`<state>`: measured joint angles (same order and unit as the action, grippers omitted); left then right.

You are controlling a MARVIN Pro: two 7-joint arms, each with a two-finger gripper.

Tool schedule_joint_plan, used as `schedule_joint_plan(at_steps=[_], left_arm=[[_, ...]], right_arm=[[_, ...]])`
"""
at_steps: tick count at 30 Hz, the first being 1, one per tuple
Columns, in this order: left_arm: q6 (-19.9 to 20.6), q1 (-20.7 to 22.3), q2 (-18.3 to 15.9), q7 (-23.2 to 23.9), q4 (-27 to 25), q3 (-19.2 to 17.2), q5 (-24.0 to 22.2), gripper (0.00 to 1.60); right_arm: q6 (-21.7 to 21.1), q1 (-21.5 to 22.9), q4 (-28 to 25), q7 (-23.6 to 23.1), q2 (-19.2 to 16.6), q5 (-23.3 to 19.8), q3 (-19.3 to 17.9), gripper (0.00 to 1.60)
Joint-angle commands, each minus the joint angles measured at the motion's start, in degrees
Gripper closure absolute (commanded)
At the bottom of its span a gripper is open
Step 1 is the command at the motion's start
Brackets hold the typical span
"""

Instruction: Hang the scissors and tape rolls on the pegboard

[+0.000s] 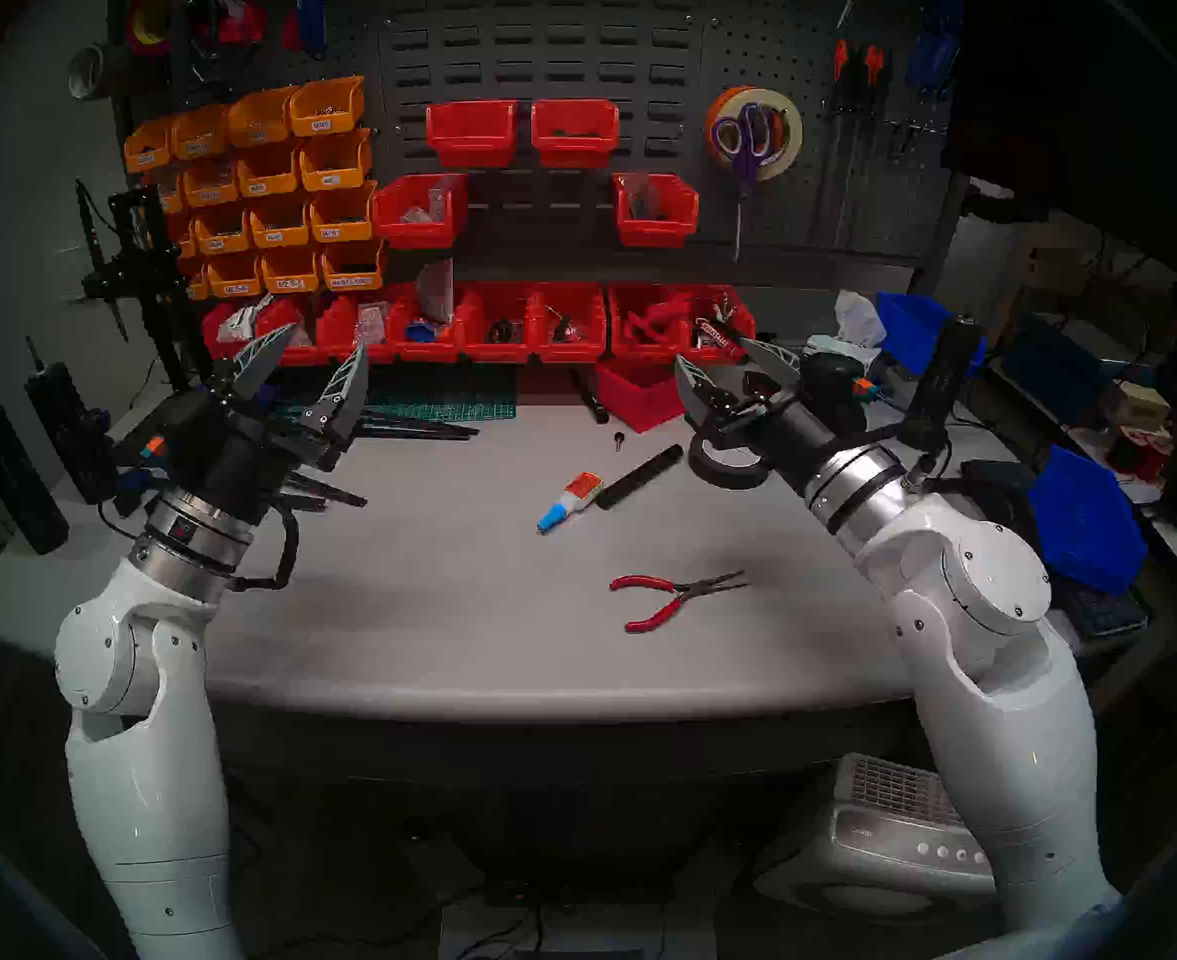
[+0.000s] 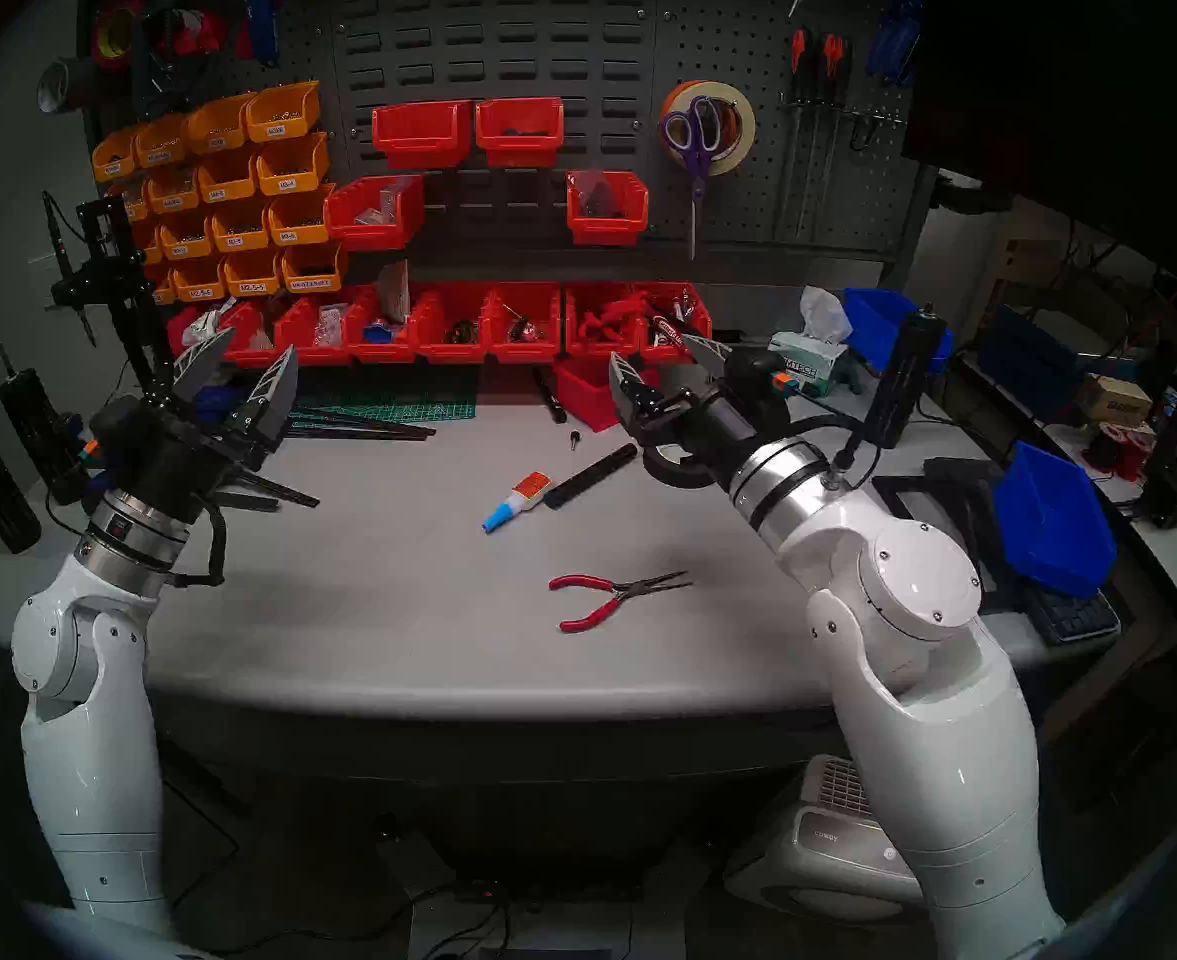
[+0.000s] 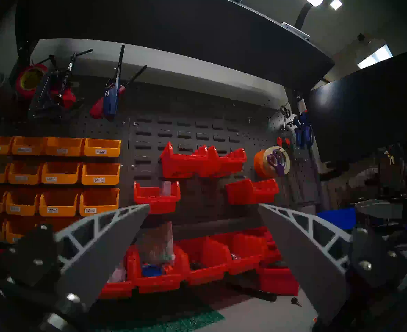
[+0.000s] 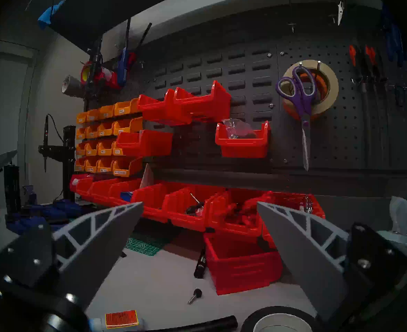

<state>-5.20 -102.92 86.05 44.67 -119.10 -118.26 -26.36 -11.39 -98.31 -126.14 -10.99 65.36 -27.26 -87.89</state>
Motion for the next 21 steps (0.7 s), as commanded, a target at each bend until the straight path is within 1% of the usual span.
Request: schedule_joint_plan(at_steps=[1, 3, 21], left_arm=[[0.0, 0.3, -0.5, 1.4, -1.9, -0.4, -1.7, 0.0], [0.2, 0.3, -0.5, 1.9, -1.9, -0.4, -2.3, 0.0], [0.5, 0.6, -0.2, 2.8, -1.7, -0.8, -2.6, 0.0]], right_arm=[[1.5, 0.8, -2.4, 0.0, -0.1, 0.9, -0.1, 0.0], [2.1, 0.8, -2.3, -0.2, 0.5, 0.3, 0.0, 0.0], [2.3, 0.7, -2.2, -0.7, 1.2, 0.9, -0.2, 0.0]])
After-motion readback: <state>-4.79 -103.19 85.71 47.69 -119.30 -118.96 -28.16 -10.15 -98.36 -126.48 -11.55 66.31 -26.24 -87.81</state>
